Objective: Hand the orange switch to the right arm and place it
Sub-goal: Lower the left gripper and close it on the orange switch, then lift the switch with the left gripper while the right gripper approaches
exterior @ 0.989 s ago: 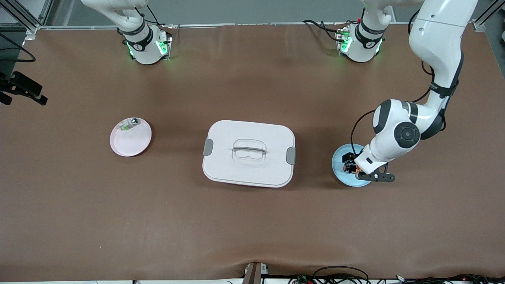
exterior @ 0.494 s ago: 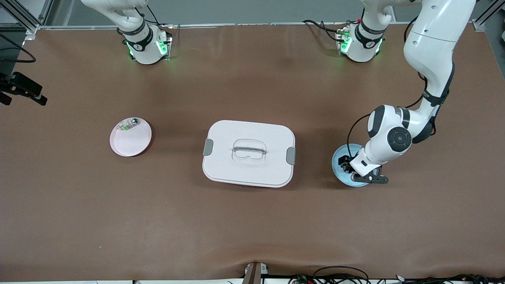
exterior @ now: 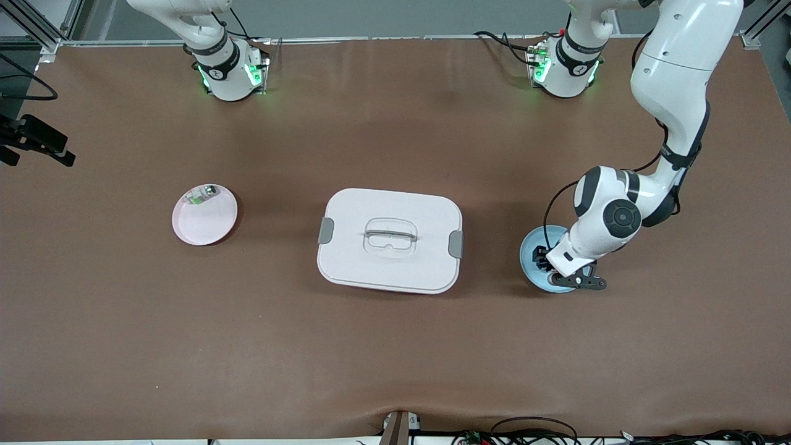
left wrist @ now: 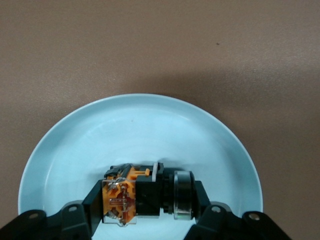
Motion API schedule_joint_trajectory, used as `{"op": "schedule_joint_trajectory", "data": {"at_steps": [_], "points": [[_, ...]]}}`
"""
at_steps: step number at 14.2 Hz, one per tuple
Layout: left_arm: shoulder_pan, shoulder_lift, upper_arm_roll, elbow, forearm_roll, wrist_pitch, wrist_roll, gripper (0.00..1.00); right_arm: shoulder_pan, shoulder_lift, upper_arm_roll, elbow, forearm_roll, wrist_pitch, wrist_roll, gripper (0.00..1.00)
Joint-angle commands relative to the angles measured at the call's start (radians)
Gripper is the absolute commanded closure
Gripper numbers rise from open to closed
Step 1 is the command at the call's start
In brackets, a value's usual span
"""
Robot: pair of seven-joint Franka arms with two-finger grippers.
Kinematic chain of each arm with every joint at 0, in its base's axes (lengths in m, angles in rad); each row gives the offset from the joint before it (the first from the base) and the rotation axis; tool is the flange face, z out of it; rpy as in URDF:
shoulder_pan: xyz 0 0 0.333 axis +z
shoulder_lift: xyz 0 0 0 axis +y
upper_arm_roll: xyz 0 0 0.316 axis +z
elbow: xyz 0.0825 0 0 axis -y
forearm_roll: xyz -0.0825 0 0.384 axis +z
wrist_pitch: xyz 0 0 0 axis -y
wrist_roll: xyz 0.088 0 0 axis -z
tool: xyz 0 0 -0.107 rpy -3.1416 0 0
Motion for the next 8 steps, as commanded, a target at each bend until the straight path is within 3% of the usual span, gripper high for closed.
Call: {"op": "schedule_joint_trajectory", "data": {"at_steps": [1,4,8], "points": [[-0.004,-0.025,-0.008,0.008,0.018,-0.01,0.004,1.0,0.013,0.011,-0.001,0.024,-0.016,-0.018,0.015,0.0],[-0.002,-0.105,-0.014,0.062,0.018,-0.132,0.008,1.0,0.062,0.005,0.005,0.026,-0.018,-0.023,0.048,0.0],[0.006,-0.148,-0.082,0.249,-0.011,-0.416,-0.045,1.0,0.161,0.001,0.007,0.033,0.043,-0.144,0.285,0.0]]}}
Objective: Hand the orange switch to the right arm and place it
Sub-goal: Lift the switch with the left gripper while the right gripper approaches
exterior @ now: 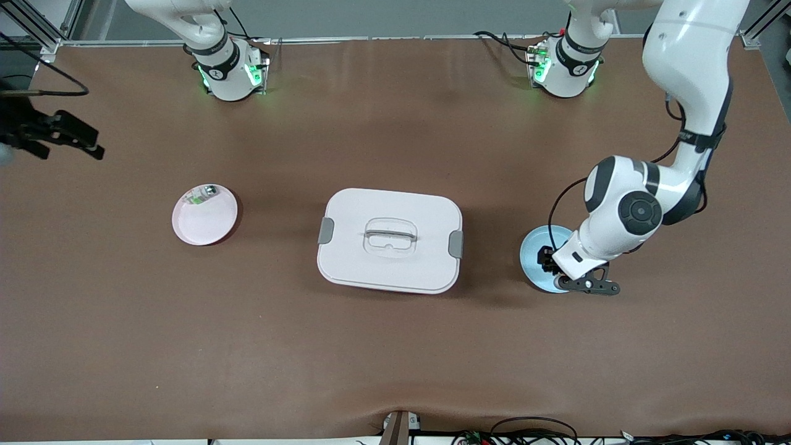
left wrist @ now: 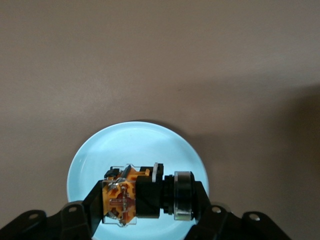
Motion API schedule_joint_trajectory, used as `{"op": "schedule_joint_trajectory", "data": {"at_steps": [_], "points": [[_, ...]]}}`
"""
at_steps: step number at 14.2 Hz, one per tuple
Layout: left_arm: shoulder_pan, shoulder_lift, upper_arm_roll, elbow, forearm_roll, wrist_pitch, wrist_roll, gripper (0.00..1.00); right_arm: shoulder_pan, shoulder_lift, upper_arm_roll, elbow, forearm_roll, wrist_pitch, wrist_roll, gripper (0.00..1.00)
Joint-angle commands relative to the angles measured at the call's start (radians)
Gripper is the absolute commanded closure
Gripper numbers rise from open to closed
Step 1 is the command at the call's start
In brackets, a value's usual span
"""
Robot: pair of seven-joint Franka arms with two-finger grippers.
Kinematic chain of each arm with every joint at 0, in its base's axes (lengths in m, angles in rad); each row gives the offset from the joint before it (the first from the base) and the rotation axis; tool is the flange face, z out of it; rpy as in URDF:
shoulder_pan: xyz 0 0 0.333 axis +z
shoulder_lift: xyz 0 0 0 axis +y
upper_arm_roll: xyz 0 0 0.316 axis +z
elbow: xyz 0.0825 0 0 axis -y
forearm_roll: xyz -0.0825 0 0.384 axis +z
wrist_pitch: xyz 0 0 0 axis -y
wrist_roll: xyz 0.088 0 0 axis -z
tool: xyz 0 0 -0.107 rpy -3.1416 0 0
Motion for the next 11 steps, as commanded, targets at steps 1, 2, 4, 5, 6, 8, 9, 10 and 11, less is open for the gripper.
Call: {"op": "schedule_joint_trajectory", "data": {"at_steps": [1,2,4,5,6,8,9,10,11], "points": [[0.002,-0.031,-0.036,0.107,-0.016,-0.17,-0.047,1.0,0.087,-0.002,-0.003,0.017,0.069,-0.053,0.174,0.0],[0.0,-0.04,-0.042,0.133,-0.018,-0.213,-0.055,1.0,0.13,-0.006,-0.003,0.015,0.091,-0.052,0.216,0.0],[0.006,-0.057,-0.078,0.185,-0.048,-0.278,-0.105,1.0,0.237,-0.011,-0.003,0.012,0.1,-0.038,0.281,0.0],[0.008,-0.06,-0.093,0.205,-0.091,-0.304,-0.14,1.0,0.283,-0.011,-0.003,0.009,0.111,-0.021,0.355,0.0],[0.006,-0.069,-0.107,0.23,-0.131,-0.324,-0.179,1.0,0.32,-0.015,-0.003,-0.011,0.142,0.008,0.415,0.0],[0.0,-0.076,-0.131,0.258,-0.188,-0.361,-0.252,1.0,0.339,-0.09,-0.003,-0.142,0.24,0.16,0.425,0.0],[0.0,-0.076,-0.154,0.271,-0.208,-0.375,-0.291,1.0,0.371,-0.148,-0.001,-0.242,0.267,0.28,0.429,0.0],[0.0,-0.076,-0.173,0.284,-0.23,-0.387,-0.355,1.0,0.412,-0.193,0.002,-0.334,0.271,0.39,0.437,0.0],[-0.001,-0.074,-0.199,0.296,-0.265,-0.402,-0.454,1.0,0.443,-0.228,0.003,-0.415,0.274,0.495,0.454,0.0]]}}
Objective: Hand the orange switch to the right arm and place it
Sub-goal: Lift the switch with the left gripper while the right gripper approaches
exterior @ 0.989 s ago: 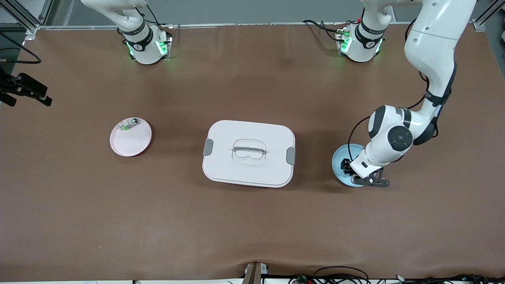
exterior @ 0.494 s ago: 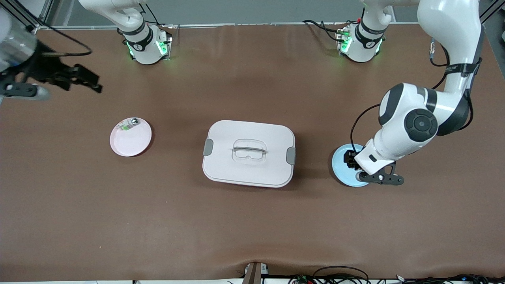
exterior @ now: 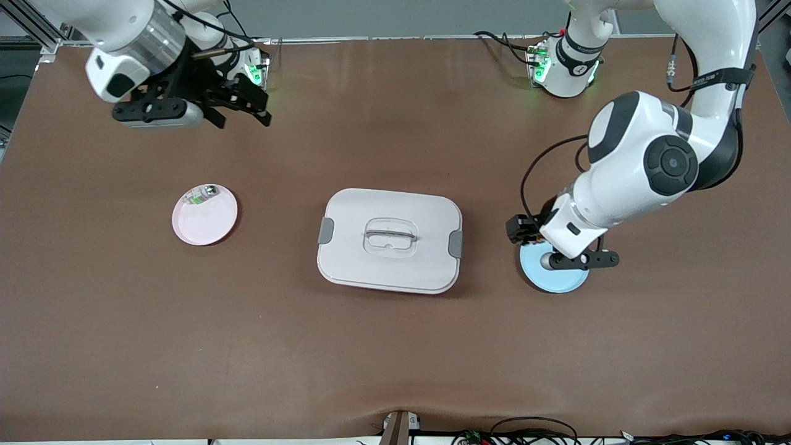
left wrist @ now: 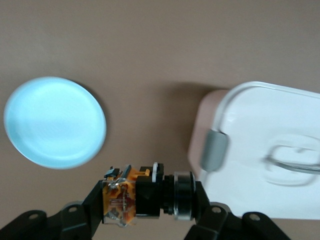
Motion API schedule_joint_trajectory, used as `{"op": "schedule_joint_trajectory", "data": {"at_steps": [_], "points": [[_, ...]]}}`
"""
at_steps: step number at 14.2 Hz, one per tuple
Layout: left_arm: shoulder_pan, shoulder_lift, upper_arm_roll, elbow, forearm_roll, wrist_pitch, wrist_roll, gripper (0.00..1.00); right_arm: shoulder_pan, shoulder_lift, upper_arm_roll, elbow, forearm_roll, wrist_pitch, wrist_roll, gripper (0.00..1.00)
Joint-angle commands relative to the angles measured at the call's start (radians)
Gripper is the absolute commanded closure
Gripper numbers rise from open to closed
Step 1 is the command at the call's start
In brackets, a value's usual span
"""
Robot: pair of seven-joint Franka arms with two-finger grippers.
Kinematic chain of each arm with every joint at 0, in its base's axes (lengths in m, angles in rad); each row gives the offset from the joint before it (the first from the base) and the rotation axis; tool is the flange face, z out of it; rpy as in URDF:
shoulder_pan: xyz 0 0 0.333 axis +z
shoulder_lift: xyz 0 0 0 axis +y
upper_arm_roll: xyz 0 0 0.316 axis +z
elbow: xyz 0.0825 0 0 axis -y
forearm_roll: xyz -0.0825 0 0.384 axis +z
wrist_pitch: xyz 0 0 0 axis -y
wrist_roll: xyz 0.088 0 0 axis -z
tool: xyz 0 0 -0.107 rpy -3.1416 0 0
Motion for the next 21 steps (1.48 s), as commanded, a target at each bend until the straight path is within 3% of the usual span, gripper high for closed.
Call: {"op": "schedule_joint_trajectory", "data": {"at_steps": [1,5,7,10,15,21], "points": [[-0.002,0.0,-0.057,0.052,-0.077,-0.052,-0.25,1.0,0.092,-0.162,-0.009,-0.278,0.037,0.263,0.07,0.0],[-0.028,0.013,-0.158,0.057,-0.086,-0.051,-0.611,1.0,0.172,-0.165,-0.009,-0.371,0.101,0.474,0.194,0.0],[-0.086,0.041,-0.161,0.092,-0.111,-0.042,-0.771,1.0,0.197,-0.165,-0.009,-0.441,0.209,0.607,0.198,0.0],[-0.172,0.09,-0.161,0.147,-0.135,0.007,-0.975,1.0,0.229,-0.153,-0.009,-0.491,0.296,0.742,0.21,0.0],[-0.244,0.11,-0.161,0.15,-0.189,0.162,-1.167,1.0,0.243,-0.082,-0.009,-0.482,0.353,0.795,0.231,0.0],[-0.269,0.125,-0.161,0.153,-0.283,0.172,-1.219,1.0,0.243,-0.027,-0.009,-0.448,0.356,0.796,0.216,0.0]]}}
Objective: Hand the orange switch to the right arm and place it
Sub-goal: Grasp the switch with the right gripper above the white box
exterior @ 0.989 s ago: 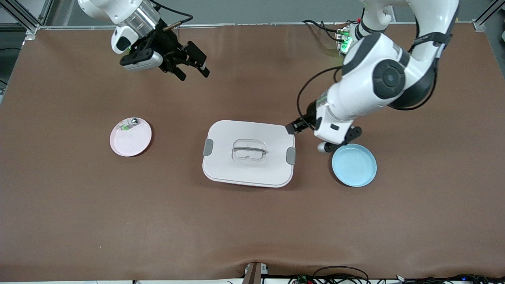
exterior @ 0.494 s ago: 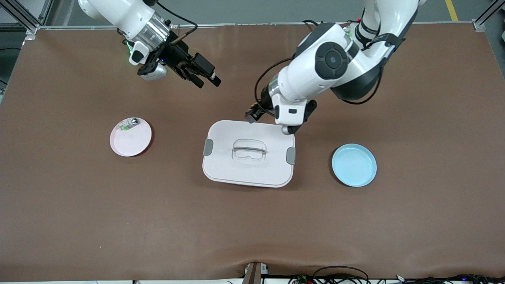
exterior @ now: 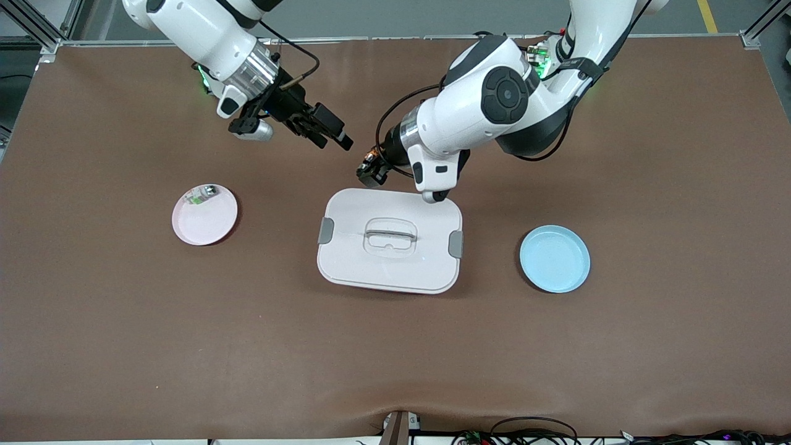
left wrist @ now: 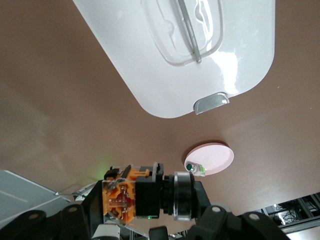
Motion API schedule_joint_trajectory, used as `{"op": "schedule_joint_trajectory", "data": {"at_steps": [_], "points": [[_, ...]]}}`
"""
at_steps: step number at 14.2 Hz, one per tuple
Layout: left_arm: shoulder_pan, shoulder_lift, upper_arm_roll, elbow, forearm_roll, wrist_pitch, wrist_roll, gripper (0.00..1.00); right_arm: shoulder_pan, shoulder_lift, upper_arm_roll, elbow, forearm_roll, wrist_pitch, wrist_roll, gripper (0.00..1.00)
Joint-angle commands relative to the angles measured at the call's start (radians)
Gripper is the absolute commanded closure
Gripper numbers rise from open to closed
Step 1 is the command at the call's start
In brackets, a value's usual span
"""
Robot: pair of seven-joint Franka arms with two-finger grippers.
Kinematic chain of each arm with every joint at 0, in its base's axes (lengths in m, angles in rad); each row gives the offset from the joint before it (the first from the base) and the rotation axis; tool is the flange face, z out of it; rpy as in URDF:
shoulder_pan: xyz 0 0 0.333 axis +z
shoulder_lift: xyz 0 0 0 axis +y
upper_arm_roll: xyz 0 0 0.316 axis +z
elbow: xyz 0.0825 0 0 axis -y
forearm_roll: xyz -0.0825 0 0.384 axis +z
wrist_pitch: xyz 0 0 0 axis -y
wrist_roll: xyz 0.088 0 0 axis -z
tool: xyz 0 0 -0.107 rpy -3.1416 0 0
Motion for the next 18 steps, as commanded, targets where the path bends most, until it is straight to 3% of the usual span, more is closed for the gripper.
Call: {"op": "schedule_joint_trajectory", "data": {"at_steps": [1,12,14,16,18], "points": [[-0.023,0.025,0.001,0.028,-0.026,0.004,-0.056,1.0,0.018,0.029,-0.011,0.042,0.026,0.006,-0.004,0.0],[-0.041,0.054,0.001,0.077,-0.026,0.004,-0.155,1.0,0.058,0.1,-0.011,0.092,0.018,0.007,-0.007,0.02],[-0.041,0.054,0.001,0.077,-0.026,0.004,-0.155,1.0,0.058,0.1,-0.011,0.095,0.02,0.006,-0.007,0.46],[-0.041,0.054,0.001,0.077,-0.026,0.004,-0.153,1.0,0.056,0.1,-0.012,0.099,0.021,-0.003,-0.005,0.75],[-0.041,0.053,0.001,0.077,-0.026,0.004,-0.155,1.0,0.056,0.098,-0.014,0.107,0.023,-0.005,-0.01,0.95]]}}
